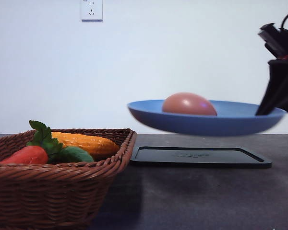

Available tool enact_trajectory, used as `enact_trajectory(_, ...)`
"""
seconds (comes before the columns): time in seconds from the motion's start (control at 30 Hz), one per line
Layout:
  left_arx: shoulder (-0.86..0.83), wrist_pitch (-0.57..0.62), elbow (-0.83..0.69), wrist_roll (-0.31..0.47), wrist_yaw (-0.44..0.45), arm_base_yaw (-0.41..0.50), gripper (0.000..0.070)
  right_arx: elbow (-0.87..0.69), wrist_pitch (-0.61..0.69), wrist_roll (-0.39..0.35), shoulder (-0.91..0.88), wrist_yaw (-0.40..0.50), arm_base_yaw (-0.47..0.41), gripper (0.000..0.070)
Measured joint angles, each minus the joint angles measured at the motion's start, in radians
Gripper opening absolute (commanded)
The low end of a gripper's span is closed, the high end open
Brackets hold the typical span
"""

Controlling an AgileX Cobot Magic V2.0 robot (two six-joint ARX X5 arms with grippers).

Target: Transfer egg from basket to plate and serve

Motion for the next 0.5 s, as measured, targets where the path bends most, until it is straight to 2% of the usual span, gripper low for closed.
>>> enact_trajectory(0.13,-0.102,-0.041,0.000,0.000,-0.071,0.000,0.0393,0.130,0.001,-0.017,0.135,0.001,-0.031,0.0000)
enact_trajectory(0.5,-0.253,-0.110,0.000,0.000,-0.125,0.000,0.0393,0.466,0.005,-0.021,0.537,0.026,-0.063,0.0000)
